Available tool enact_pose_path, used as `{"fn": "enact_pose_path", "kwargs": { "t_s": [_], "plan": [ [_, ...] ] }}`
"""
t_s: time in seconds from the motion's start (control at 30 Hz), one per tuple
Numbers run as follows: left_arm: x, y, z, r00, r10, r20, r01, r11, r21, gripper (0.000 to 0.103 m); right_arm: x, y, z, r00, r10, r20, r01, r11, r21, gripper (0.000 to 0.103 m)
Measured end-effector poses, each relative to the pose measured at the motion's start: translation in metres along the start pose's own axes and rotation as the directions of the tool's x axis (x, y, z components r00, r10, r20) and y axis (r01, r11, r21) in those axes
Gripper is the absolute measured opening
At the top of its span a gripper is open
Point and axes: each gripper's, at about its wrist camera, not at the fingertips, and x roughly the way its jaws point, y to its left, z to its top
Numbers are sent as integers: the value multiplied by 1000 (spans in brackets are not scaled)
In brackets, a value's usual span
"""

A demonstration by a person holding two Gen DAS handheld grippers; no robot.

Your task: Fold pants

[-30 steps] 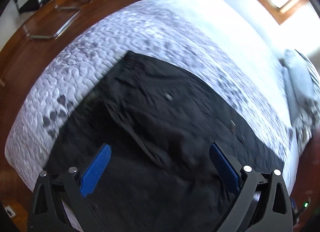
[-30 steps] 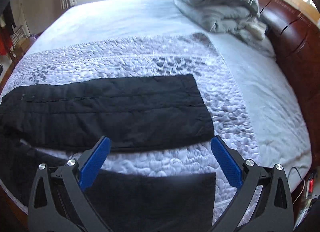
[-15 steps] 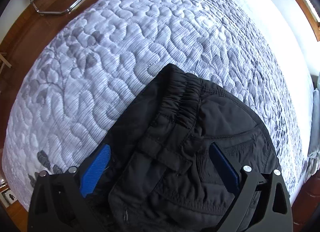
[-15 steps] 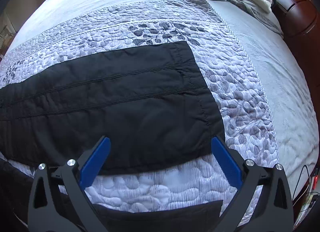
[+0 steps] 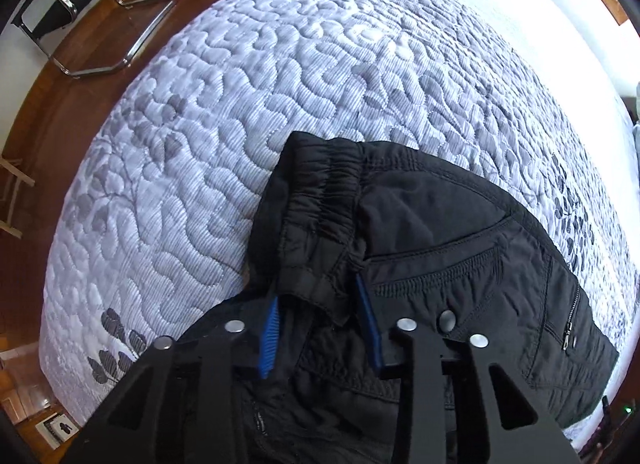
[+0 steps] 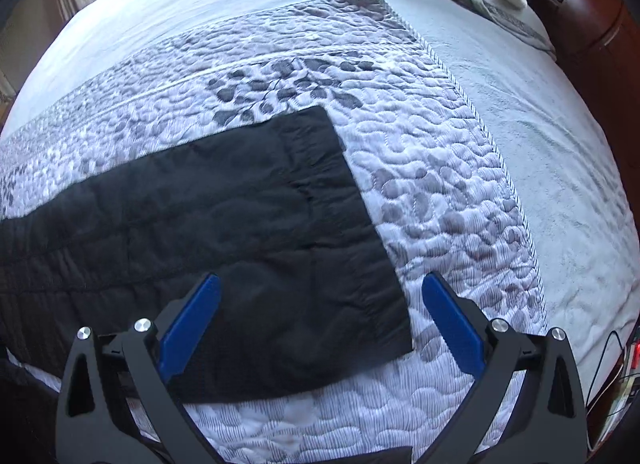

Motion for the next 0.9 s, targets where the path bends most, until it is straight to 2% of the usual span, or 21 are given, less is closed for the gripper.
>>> {"fn": "enact_pose_path", "kwargs": {
  "t_s": [0.1, 0.27, 0.4, 0.57, 0.63, 0.73, 0.77, 0.8, 0.83, 0.87, 0.9],
  "plan": [
    [-3, -9, -1, 1000, 19, 22, -19, 1000, 10, 30, 3, -8, 15, 1000, 5, -6, -5, 1000, 2, 100],
    [-11, -10, -7, 999, 18, 38, -19, 1000, 18, 27, 21, -11, 45, 999, 9, -43, -12, 997, -71, 100],
    [-16, -18, -9, 999, 28, 33, -29, 999, 24, 27, 39, -5, 67, 994, 68, -80, -74, 995, -67, 100],
    [-9, -14, -5, 998, 42, 38, -43, 999, 28, 27, 68, 10, 88, 994, -2, -106, -8, 995, -97, 100],
    [-13, -17, -5, 998, 53, 45, -54, 998, 38, 27, 82, 13, 92, 990, -32, -140, 16, 994, -112, 100],
    [-18, -21, -5, 996, 74, 56, -77, 995, 57, 27, 90, 13, 93, 988, -15, -154, 1, 996, -91, 99],
    [-19, -23, -6, 995, 80, 58, -83, 995, 60, 27, 90, 12, 93, 989, -2, -146, -10, 996, -83, 92],
    [-19, -23, -6, 995, 84, 60, -88, 994, 61, 27, 90, 12, 92, 989, 26, -147, -38, 996, -78, 72],
    [-19, -24, -6, 995, 85, 60, -88, 994, 62, 27, 88, 13, 91, 988, 56, -147, -67, 995, -68, 65],
    [-19, -25, -7, 994, 87, 63, -91, 994, 61, 27, 85, 13, 91, 991, 31, -134, -41, 997, -69, 51],
    [-19, -26, -7, 993, 93, 67, -98, 993, 64, 27, 81, 16, 90, 993, 9, -121, -21, 996, -91, 32]
  ]
}}
